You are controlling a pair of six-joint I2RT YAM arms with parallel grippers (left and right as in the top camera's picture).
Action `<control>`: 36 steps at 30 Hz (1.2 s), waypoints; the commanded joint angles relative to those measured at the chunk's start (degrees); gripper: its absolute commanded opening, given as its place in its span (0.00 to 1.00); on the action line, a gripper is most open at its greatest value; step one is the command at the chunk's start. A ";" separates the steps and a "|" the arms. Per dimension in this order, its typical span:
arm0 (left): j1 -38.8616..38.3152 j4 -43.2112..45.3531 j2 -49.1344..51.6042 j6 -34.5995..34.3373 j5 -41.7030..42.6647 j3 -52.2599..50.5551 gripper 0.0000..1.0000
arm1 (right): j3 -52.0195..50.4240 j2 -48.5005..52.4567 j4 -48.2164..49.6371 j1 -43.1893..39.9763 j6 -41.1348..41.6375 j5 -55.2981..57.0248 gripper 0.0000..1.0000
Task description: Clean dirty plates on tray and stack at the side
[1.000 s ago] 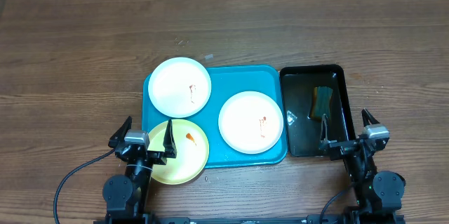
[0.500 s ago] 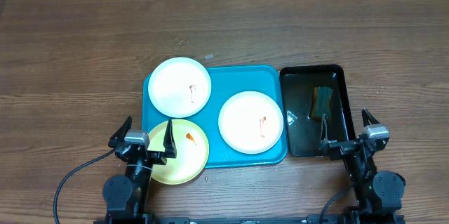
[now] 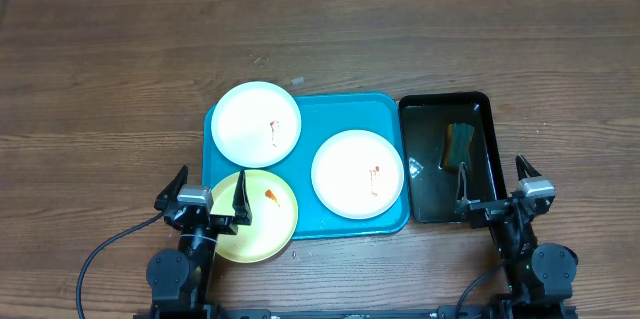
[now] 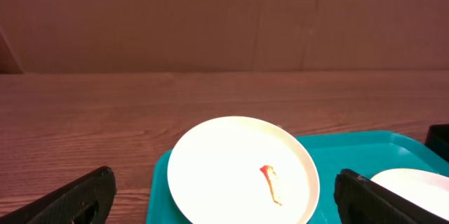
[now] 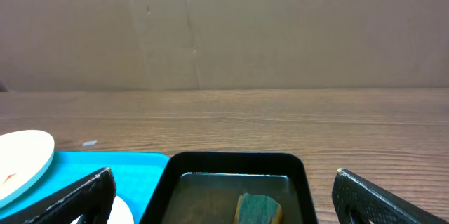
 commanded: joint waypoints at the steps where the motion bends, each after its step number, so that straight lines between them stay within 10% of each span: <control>1: 0.35 0.00 -0.55 1.27 0.90 -0.22 1.00 | -0.59 -0.57 0.24 0.00 -0.22 -0.02 1.00; 14: 0.35 0.00 -0.55 1.27 0.90 -0.22 1.00 | 2.03 -0.57 -2.32 0.00 5.70 -5.16 1.00; 20: 0.35 0.02 -0.55 1.27 0.90 -0.22 1.00 | 19.54 4.35 -16.68 -0.02 6.03 -0.48 1.00; 36: 0.35 0.00 -0.55 1.27 0.90 -0.22 1.00 | 70.03 56.28 -62.14 0.00 1.64 -6.86 1.00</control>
